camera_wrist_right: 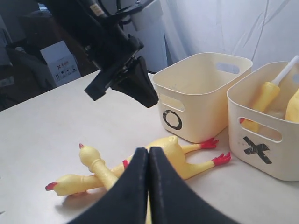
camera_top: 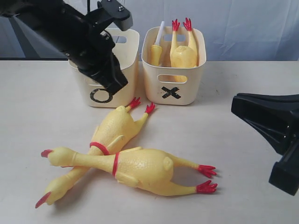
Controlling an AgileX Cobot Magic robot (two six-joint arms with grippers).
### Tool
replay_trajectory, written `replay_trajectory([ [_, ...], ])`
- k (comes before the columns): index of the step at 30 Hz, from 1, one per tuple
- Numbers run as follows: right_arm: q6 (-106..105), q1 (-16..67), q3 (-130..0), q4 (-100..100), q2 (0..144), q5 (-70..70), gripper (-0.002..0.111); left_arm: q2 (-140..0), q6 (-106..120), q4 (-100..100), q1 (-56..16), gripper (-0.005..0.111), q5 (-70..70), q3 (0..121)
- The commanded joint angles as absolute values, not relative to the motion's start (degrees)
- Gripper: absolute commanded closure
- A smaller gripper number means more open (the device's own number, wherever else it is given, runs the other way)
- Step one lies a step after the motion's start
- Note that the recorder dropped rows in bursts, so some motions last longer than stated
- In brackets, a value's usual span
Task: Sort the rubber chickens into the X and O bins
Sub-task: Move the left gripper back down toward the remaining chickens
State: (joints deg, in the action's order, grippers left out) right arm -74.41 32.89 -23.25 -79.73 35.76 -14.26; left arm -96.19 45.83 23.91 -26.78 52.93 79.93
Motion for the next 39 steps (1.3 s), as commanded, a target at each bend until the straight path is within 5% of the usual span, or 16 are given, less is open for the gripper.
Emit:
replay_trajectory([
  [1, -74.46, 32.63, -23.02, -77.78, 35.46, -16.04, 0.109, -90.41, 45.41, 22.25, -27.01, 0.107, 53.7, 74.87],
  [17, -74.46, 32.63, -23.02, -75.6, 35.46, -16.38, 0.109, -80.83, 45.56, 15.42, -27.01, 0.107, 57.14, 55.48],
  [39, -74.46, 32.63, -23.02, -67.99, 35.46, -20.37, 0.109, -80.36, 70.04, 18.48, -27.01, 0.1, 32.51, 42.19],
])
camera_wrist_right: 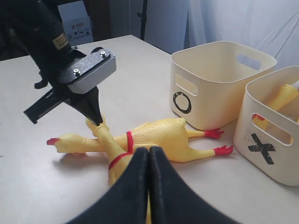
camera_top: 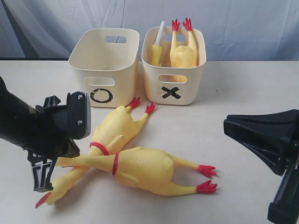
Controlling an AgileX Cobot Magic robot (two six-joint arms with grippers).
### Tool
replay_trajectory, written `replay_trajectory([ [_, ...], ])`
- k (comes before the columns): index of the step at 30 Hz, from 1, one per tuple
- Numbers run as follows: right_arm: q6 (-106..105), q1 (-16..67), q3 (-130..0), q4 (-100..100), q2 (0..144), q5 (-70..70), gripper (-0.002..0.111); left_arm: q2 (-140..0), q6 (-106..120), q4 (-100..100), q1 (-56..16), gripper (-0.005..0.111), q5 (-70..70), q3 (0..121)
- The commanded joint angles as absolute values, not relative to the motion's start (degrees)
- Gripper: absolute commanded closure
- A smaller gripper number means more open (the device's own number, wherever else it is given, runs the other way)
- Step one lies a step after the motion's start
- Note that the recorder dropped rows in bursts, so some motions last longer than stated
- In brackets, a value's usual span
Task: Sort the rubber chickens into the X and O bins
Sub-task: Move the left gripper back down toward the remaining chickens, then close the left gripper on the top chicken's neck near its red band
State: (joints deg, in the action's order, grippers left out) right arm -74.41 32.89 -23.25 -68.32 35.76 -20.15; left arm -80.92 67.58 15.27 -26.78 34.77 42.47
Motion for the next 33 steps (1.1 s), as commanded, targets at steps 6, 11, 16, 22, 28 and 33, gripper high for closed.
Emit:
replay_trajectory([
  [6, -74.46, 32.63, -23.02, -67.99, 35.46, -20.51, 0.109, -80.36, 79.37, 25.86, -27.01, 0.073, 33.47, 42.19],
  [11, -74.46, 32.63, -23.02, -67.99, 35.46, -20.63, 0.109, -80.87, 82.31, 26.92, -27.01, 0.052, 33.47, 42.19],
  [16, -74.46, 32.63, -23.02, -67.99, 35.46, -20.63, 0.109, -83.35, 83.21, 26.71, -27.01, 0.049, 33.37, 42.19],
  [22, -74.46, 32.63, -23.02, -67.99, 35.46, -20.63, 0.109, -86.04, 85.05, 26.32, -27.01, 0.049, 30.74, 42.19],
  [28, -74.46, 32.63, -23.02, -67.99, 35.46, -20.63, 0.109, -88.18, 85.05, 25.83, -27.01, 0.049, 29.26, 42.19],
  [33, -74.46, 32.63, -23.02, -67.99, 35.46, -20.63, 0.109, -89.8, 85.05, 25.67, -27.01, 0.049, 27.75, 42.19],
])
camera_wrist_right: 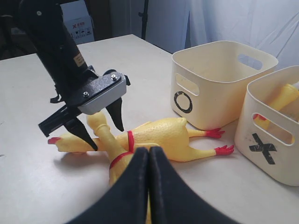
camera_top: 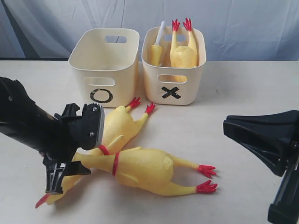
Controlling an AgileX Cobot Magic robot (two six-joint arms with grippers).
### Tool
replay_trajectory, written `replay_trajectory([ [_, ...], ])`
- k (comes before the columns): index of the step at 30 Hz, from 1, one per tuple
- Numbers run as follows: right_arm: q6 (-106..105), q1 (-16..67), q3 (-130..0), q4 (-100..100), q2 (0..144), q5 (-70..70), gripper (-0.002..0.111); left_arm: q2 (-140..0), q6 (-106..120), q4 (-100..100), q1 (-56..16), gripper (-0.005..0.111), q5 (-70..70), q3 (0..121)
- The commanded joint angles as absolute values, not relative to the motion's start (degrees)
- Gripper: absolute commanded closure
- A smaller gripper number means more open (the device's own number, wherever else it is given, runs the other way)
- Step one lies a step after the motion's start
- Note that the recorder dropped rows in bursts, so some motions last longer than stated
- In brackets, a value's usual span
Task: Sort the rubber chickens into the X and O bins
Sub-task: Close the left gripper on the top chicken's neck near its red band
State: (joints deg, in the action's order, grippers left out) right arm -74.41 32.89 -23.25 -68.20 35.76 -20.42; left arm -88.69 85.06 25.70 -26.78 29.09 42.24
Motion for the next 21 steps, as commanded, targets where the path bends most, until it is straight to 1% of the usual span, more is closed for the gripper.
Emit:
replay_trajectory([
  [1, -74.46, 32.63, -23.02, -67.99, 35.46, -20.63, 0.109, -90.05, 85.05, 25.67, -27.01, 0.049, 27.45, 42.19],
  [9, -74.46, 32.63, -23.02, -67.99, 35.46, -20.63, 0.109, -92.13, 85.05, 25.67, -27.01, 0.05, 26.92, 42.19],
  [12, -74.46, 32.63, -23.02, -67.99, 35.46, -20.63, 0.109, -93.05, 85.05, 25.67, -27.01, 0.054, 26.92, 42.19],
  [15, -74.46, 32.63, -23.02, -67.99, 35.46, -20.63, 0.109, -93.43, 85.05, 25.67, -27.01, 0.065, 26.92, 42.19],
  [21, -74.46, 32.63, -23.02, -67.99, 35.46, -20.88, 0.109, -93.47, 85.05, 25.67, -27.01, 0.093, 26.69, 42.19],
])
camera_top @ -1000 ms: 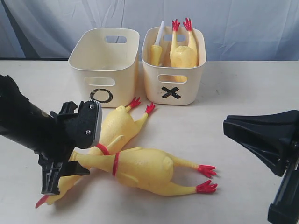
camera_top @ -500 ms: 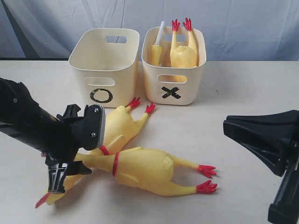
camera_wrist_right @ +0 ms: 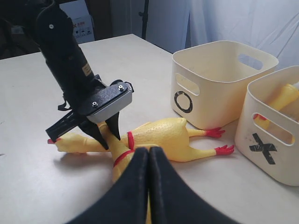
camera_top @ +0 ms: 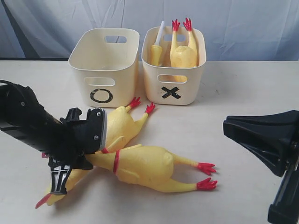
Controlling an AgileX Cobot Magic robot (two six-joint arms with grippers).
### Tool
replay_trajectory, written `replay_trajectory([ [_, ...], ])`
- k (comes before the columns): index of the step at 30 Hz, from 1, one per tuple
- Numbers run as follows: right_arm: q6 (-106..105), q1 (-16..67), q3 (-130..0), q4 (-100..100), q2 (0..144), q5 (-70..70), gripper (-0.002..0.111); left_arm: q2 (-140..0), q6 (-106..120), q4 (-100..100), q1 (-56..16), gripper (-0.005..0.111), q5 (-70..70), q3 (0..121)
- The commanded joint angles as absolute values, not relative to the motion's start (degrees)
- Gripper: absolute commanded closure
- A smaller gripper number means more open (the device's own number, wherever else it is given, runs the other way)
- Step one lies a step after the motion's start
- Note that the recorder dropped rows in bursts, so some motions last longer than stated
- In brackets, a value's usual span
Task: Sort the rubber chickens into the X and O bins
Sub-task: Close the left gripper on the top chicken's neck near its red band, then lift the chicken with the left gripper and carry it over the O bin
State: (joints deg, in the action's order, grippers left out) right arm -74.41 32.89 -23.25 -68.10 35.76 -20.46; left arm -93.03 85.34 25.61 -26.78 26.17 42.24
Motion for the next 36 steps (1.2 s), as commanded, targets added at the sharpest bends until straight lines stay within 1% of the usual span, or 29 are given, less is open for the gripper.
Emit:
replay_trajectory([
  [1, -74.46, 32.63, -23.02, -67.99, 35.46, -20.88, 0.109, -93.47, 85.05, 25.67, -27.01, 0.098, 26.69, 42.19],
  [3, -74.46, 32.63, -23.02, -67.99, 35.46, -20.88, 0.109, -93.47, 85.05, 25.67, -27.01, 0.107, 26.8, 42.19],
  [12, -74.46, 32.63, -23.02, -67.99, 35.46, -20.88, 0.109, -91.24, 85.2, 25.67, -27.01, 0.107, 29.31, 42.19],
  [20, -74.46, 32.63, -23.02, -67.99, 35.46, -20.88, 0.109, -86.61, 84.77, 25.78, -27.01, 0.107, 33.05, 42.19],
  [28, -74.46, 32.63, -23.02, -67.99, 35.46, -20.77, 0.109, -81.71, 84.35, 26.15, -27.01, 0.107, 33.69, 42.19],
  [36, -74.46, 32.63, -23.02, -67.99, 35.46, -20.77, 0.109, -76.95, 74.73, 25.88, -27.01, 0.107, 31.95, 43.31],
])
